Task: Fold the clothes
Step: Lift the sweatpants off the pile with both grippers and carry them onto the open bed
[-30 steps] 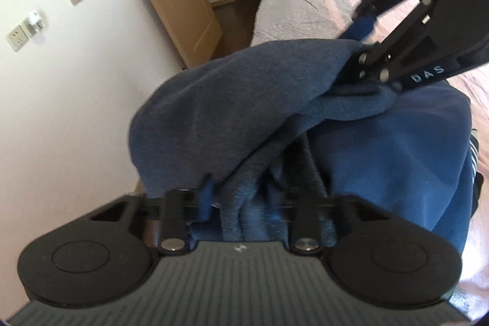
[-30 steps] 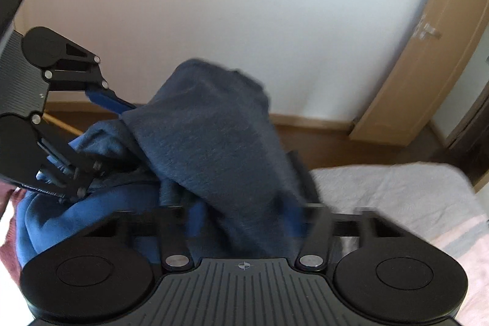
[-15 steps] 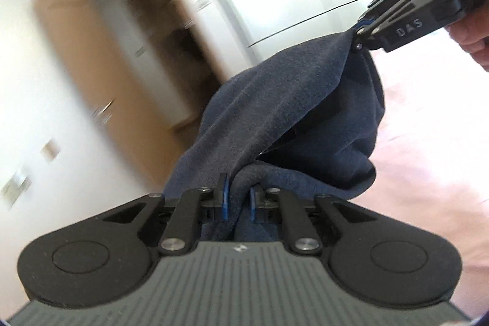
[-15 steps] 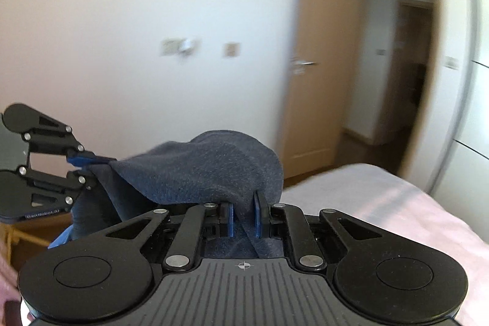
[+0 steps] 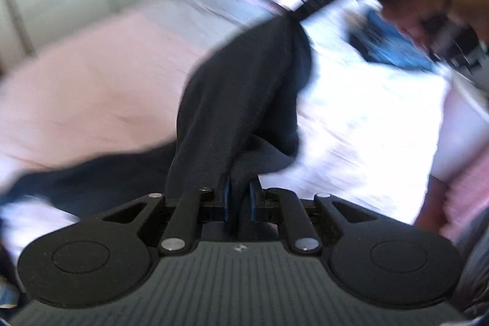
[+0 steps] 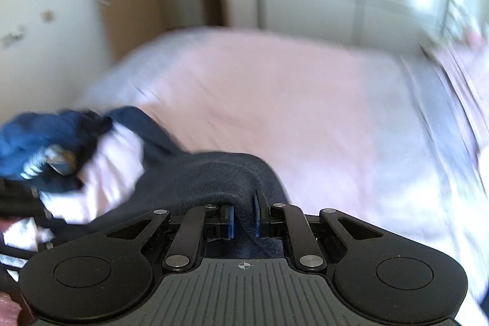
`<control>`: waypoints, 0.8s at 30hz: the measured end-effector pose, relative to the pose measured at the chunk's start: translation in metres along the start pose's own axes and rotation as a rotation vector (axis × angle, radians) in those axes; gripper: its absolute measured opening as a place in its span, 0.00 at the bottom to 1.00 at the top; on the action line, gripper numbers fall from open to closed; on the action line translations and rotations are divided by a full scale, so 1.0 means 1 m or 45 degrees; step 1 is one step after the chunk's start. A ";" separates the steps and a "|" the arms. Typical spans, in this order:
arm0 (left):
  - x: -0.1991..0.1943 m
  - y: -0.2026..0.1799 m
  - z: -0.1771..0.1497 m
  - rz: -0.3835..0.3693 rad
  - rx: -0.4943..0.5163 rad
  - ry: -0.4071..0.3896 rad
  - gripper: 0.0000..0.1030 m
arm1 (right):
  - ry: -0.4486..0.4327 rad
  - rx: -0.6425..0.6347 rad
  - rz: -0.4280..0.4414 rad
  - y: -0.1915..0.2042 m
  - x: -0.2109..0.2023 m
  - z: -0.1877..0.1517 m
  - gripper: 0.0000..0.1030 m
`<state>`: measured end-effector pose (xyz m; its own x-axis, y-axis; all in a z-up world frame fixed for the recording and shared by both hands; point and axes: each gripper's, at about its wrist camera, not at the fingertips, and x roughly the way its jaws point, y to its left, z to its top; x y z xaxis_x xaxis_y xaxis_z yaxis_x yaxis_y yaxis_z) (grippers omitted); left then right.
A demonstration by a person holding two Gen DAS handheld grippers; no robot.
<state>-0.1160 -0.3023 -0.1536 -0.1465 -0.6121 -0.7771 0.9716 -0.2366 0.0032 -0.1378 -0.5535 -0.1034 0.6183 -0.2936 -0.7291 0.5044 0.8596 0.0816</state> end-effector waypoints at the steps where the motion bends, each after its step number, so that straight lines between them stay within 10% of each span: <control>1: 0.007 -0.012 0.001 -0.051 0.029 0.017 0.06 | 0.035 0.028 -0.032 -0.007 -0.002 -0.014 0.10; 7: -0.008 -0.019 -0.028 -0.198 0.065 0.091 0.19 | 0.113 0.254 -0.170 -0.045 -0.034 -0.053 0.09; 12: -0.002 0.042 -0.048 0.005 0.030 0.212 0.41 | 0.159 0.350 -0.346 -0.075 -0.037 -0.051 0.14; 17: 0.023 0.114 -0.090 0.149 -0.083 0.413 0.59 | 0.201 0.321 -0.447 -0.055 -0.034 -0.062 0.62; 24: 0.060 0.150 -0.149 -0.045 -0.510 0.533 0.59 | 0.435 0.507 -0.275 -0.017 -0.010 -0.139 0.62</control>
<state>0.0488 -0.2619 -0.2936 -0.1737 -0.2394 -0.9553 0.9739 0.1020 -0.2026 -0.2366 -0.5074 -0.1921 0.2791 -0.2365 -0.9307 0.8270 0.5517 0.1078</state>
